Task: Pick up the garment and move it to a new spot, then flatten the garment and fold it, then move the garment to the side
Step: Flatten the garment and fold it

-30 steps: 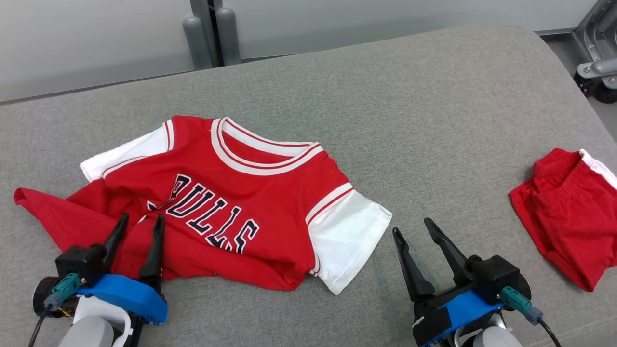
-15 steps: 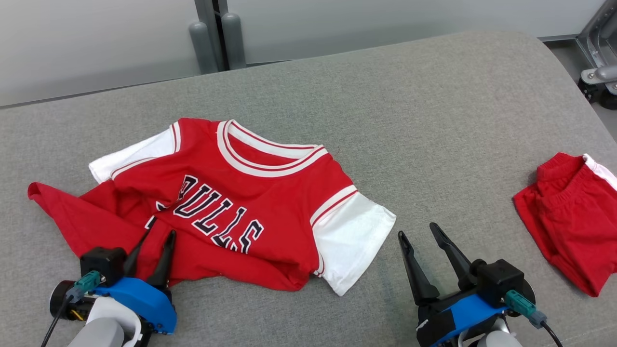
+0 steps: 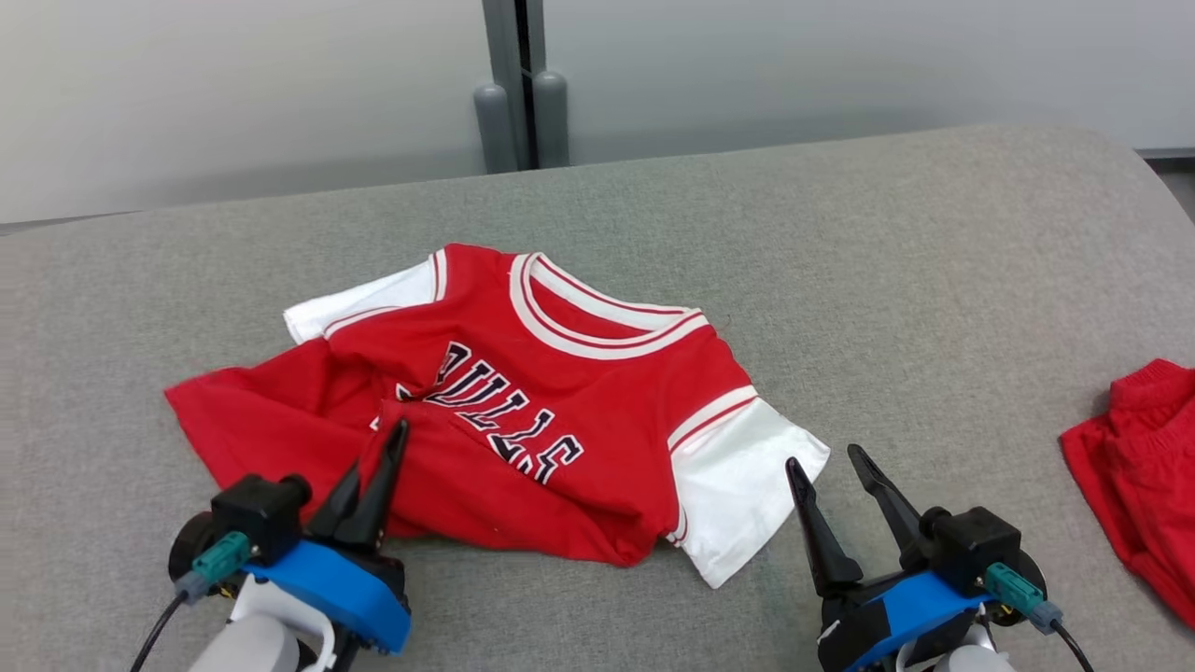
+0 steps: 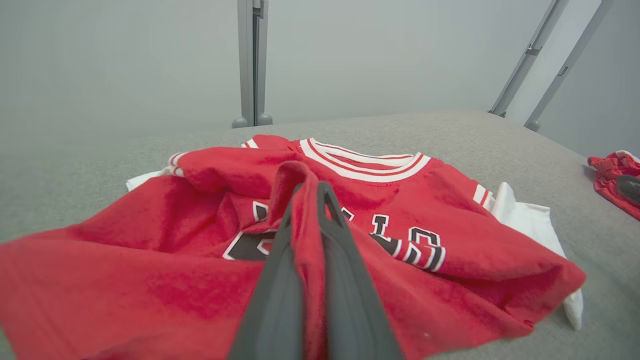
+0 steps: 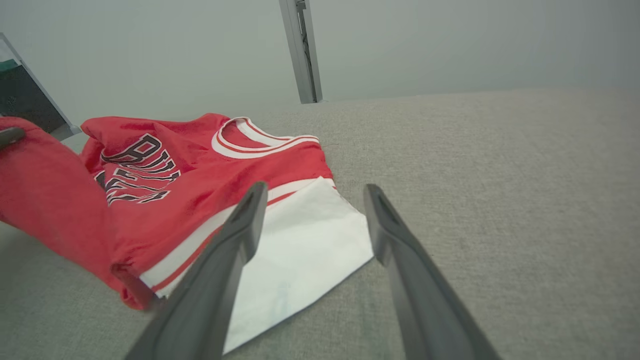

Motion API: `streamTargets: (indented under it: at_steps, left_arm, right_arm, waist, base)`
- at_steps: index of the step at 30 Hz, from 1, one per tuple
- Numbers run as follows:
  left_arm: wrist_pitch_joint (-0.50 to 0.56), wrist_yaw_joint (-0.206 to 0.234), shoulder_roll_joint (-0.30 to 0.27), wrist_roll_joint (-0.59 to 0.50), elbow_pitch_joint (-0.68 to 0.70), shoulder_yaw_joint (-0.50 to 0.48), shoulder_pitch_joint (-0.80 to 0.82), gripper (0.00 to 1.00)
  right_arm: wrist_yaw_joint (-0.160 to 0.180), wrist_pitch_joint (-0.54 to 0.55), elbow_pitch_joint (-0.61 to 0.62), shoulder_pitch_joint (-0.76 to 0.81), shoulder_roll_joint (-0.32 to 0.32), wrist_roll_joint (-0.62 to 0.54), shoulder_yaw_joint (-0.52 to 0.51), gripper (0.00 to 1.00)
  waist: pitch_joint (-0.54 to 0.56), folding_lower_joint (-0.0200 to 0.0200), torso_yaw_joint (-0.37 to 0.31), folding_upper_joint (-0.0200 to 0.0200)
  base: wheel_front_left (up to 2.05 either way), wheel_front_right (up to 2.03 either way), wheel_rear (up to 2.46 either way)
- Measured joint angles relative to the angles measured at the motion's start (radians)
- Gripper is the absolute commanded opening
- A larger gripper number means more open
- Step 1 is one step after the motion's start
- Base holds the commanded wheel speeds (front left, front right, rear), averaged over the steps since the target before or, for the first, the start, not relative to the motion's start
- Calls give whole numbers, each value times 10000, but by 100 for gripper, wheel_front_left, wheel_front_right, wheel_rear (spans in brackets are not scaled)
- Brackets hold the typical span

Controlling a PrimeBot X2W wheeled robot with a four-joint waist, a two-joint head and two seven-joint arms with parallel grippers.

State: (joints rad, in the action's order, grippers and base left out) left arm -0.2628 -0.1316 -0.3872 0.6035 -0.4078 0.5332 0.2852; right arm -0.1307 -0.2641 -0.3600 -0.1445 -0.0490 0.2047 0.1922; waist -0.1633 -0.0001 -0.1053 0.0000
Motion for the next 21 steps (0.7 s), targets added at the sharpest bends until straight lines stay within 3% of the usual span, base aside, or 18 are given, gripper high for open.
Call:
streamTargets:
  at_steps: [4,8,9,10,11,15,21]
  left_arm:
    - [-2,0,-12,-21,359,433,-598,0]
    - [0,0,-111,290,251,1538,-1100,0]
    - [0,0,-157,518,222,1747,-1191,16]
    - [0,0,-205,790,111,2046,-1237,44]
    - [0,0,-297,1011,6,2389,-1272,100]
    - [2,0,-688,1937,-293,3210,-1277,100]
    - [0,0,-978,2286,163,1787,-897,100]
  right_arm:
    - [0,0,-176,-13,4,-2,23,100]
    - [0,2,-347,-50,2,2,21,100]
    - [0,0,-385,-47,4,4,23,100]
    - [0,2,-416,-49,2,6,8,100]
    - [0,0,-431,-46,0,4,-4,100]
    - [0,2,-512,-47,0,4,-77,100]
    - [0,0,-516,-108,0,82,-77,100]
  waist:
    - [264,-1,317,0]
    - [482,0,586,0]
    - [528,0,649,0]
    - [572,-1,710,0]
    - [610,-1,772,0]
    - [653,0,981,-1]
    - [521,1,1247,0]
  base:
    - [0,0,0]
    - [0,0,0]
    - [0,0,0]
    - [0,0,0]
    - [0,0,0]
    - [0,0,0]
    - [0,0,0]
